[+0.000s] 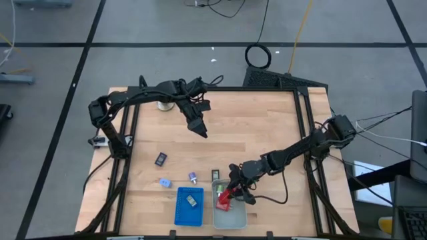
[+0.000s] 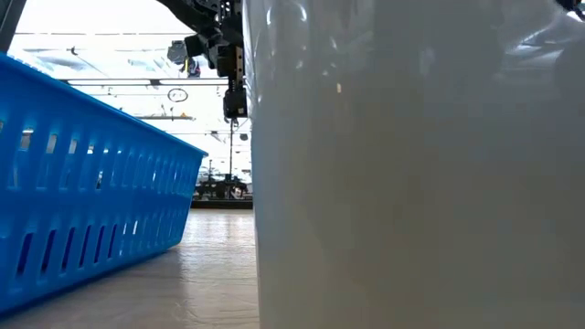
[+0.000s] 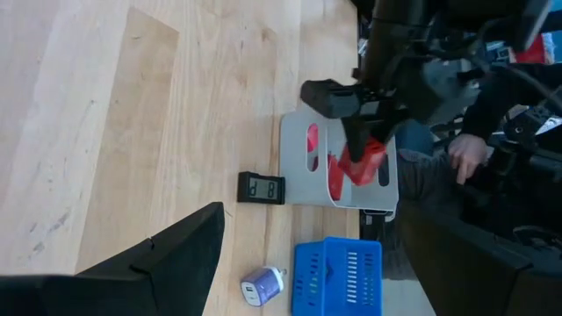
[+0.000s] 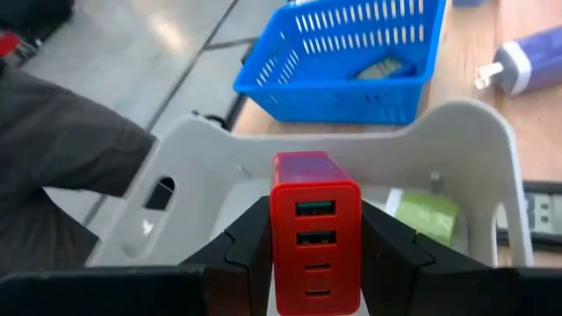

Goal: Pick & Place Office items
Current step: Put the red charger adapter into the gray bin, then put the purple charger adapter into the gray bin

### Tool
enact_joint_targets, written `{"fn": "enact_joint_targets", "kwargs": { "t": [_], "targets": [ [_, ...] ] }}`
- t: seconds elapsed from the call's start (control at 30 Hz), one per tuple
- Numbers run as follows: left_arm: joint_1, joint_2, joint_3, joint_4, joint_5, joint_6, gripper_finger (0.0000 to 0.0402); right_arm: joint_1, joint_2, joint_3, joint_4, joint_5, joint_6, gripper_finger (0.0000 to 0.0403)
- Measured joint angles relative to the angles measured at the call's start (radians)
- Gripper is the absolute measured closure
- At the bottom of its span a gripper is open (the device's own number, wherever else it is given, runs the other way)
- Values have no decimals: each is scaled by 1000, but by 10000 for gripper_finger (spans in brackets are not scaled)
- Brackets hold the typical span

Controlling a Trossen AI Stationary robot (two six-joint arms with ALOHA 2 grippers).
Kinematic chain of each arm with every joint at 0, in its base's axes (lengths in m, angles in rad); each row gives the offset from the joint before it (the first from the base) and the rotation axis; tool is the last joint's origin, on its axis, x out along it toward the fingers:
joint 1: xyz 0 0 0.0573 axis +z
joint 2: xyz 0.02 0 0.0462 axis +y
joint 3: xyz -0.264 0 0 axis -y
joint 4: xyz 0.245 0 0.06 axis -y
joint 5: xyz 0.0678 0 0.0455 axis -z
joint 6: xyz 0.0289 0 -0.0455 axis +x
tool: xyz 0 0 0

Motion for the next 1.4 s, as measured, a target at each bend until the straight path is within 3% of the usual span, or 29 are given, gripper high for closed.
{"fn": "enact_joint_targets", "kwargs": {
  "t": [0.4, 0.7, 1.1, 1.4],
  "targets": [
    [0, 0, 0, 0, 0, 4, 66, -2, 32, 1, 48, 3, 6, 287],
    [0, 0, 0, 0, 0, 3, 66, -2, 32, 1, 66, -1, 13, 219],
    [-10, 0, 0, -23, 3, -1, 66, -8, -1, 0, 150, 0, 14, 208],
    [-77, -115, 1, 8, -262, 20, 66, -85, -205, 0, 55, -1, 4, 176]
  ]
}}
